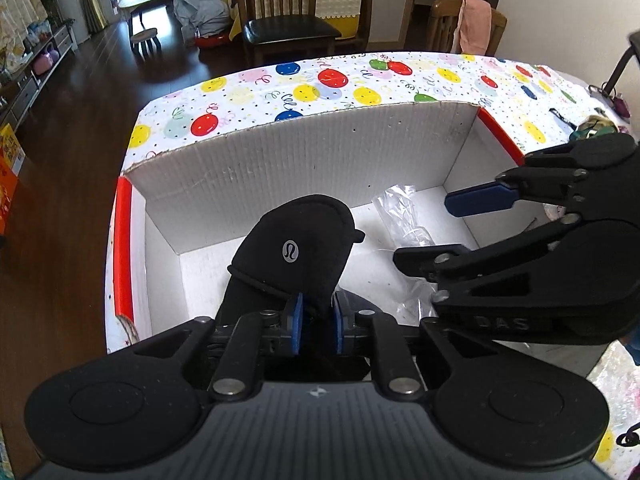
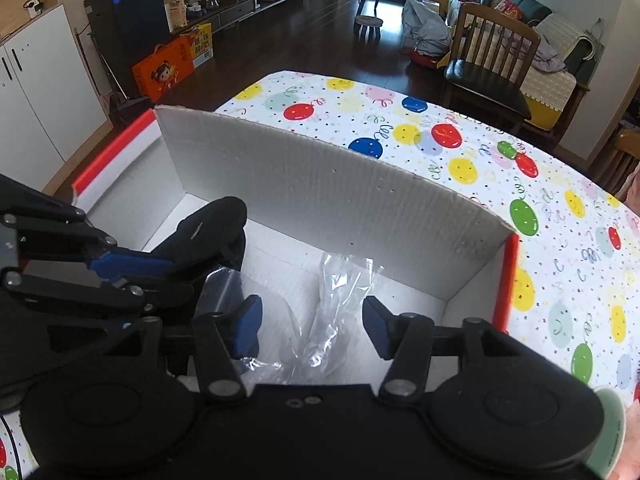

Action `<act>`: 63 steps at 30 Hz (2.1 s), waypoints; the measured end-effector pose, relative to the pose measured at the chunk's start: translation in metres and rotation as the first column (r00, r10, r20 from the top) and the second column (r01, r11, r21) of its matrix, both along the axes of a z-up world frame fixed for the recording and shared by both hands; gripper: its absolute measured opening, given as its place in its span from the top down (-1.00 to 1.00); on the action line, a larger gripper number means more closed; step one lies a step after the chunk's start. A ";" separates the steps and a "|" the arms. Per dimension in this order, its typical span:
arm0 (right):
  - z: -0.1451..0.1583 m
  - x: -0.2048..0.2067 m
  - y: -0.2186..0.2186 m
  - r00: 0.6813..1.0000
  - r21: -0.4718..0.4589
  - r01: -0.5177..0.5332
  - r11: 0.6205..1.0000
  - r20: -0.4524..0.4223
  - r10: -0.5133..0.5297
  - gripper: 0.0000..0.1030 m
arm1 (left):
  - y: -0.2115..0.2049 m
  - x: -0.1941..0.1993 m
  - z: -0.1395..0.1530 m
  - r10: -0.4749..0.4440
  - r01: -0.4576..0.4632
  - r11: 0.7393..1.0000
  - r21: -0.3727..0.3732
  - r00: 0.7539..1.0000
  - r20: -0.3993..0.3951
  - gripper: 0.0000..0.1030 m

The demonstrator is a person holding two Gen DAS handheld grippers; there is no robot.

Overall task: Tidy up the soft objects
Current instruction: 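Open both grippers to drop the mask and bag into the box, then grasp the white fluffy cloth with the left gripper while the right gripper grasps the bubble wrap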

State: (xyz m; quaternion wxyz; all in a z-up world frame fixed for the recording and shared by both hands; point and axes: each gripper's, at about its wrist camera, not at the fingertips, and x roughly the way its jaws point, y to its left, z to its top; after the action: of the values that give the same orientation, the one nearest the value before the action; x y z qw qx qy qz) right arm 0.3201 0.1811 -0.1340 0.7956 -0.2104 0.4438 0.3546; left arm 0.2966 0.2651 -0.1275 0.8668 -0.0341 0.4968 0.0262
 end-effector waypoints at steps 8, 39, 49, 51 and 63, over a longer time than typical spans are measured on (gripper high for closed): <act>0.028 -0.013 -0.020 1.000 0.059 -0.004 0.998 0.024 0.003 -0.11 | 0.004 -0.011 0.012 0.019 -0.018 0.999 -0.044 0.999 0.032 0.62; 0.137 -0.071 -0.261 0.964 0.379 0.152 0.913 0.148 -0.222 -0.54 | -0.126 -0.081 0.134 -0.005 0.046 0.994 -0.101 0.927 0.375 -0.49; 0.118 -0.061 -0.347 0.956 0.374 0.213 0.903 0.112 -0.272 -0.74 | -0.197 -0.071 0.117 -0.001 0.062 0.983 -0.171 0.941 0.338 -0.73; 0.111 -0.060 -0.359 0.956 0.367 0.216 0.905 0.109 -0.272 -0.78 | -0.209 -0.067 0.112 0.010 0.054 0.981 -0.188 0.946 0.324 -0.91; 0.058 -0.075 -0.384 0.986 0.308 0.149 0.940 0.022 -0.163 -0.87 | -0.258 -0.053 0.061 -0.023 0.079 0.970 -0.229 0.971 0.236 -0.99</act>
State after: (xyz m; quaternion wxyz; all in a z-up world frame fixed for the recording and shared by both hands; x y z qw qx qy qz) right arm 0.2453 -0.2028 -0.0756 0.8544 -0.0573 0.3801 0.3496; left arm 0.2441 0.0074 -0.0669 0.9090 -0.1269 0.3925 -0.0598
